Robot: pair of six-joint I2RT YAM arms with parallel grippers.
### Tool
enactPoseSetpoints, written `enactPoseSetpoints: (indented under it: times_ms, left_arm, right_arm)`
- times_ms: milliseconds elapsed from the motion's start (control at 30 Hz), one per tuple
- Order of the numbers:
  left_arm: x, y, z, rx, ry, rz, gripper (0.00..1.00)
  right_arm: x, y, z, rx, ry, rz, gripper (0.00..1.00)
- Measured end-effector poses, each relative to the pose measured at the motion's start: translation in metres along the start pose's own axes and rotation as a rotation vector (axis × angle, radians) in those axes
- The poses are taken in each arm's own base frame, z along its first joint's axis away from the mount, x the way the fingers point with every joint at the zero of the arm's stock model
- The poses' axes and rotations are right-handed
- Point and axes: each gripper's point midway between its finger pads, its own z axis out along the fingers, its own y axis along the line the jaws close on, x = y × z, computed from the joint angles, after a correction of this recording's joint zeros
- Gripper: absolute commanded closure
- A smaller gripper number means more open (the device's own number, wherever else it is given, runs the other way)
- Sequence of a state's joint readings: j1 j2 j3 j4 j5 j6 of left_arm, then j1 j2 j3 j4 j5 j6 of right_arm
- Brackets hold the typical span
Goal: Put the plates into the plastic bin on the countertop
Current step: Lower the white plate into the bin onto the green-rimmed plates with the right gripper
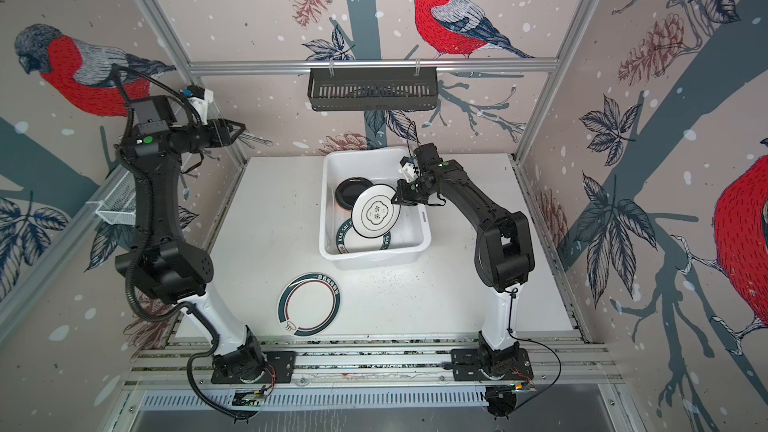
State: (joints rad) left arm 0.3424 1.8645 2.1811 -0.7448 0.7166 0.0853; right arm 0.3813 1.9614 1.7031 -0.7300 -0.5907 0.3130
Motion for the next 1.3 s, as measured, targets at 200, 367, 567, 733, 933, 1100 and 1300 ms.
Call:
enactPoseSetpoints:
  times_ms: [200, 367, 567, 733, 933, 1100, 1300]
  left_arm:
    - [0.004, 0.013, 0.006, -0.038, 0.019, 0.002, 0.5]
    - [0.008, 0.018, 0.012, -0.037, 0.029, -0.028, 0.49]
    - [0.004, 0.022, 0.017, -0.037, 0.023, -0.038, 0.49]
    - [0.003, 0.022, 0.019, -0.035, 0.019, -0.042, 0.49]
    - [0.002, 0.021, 0.022, -0.032, 0.018, -0.036, 0.49]
    - [0.001, 0.023, 0.023, -0.033, 0.016, -0.033, 0.49]
    - [0.004, 0.026, 0.027, -0.031, 0.025, -0.041, 0.49]
  right_arm:
    - [0.004, -0.007, 0.015, 0.008, 0.064, 0.029, 0.97]
    - [0.004, -0.008, 0.023, -0.001, 0.102, 0.033, 0.97]
    - [0.011, -0.003, 0.038, -0.043, 0.152, 0.047, 0.97]
    - [0.012, -0.005, 0.051, -0.064, 0.18, 0.063, 0.97]
    - [0.012, -0.005, 0.064, -0.062, 0.209, 0.068, 0.96]
    - [0.015, -0.004, 0.07, -0.06, 0.229, 0.072, 0.96]
    - [0.016, -0.003, 0.072, -0.059, 0.234, 0.073, 0.94]
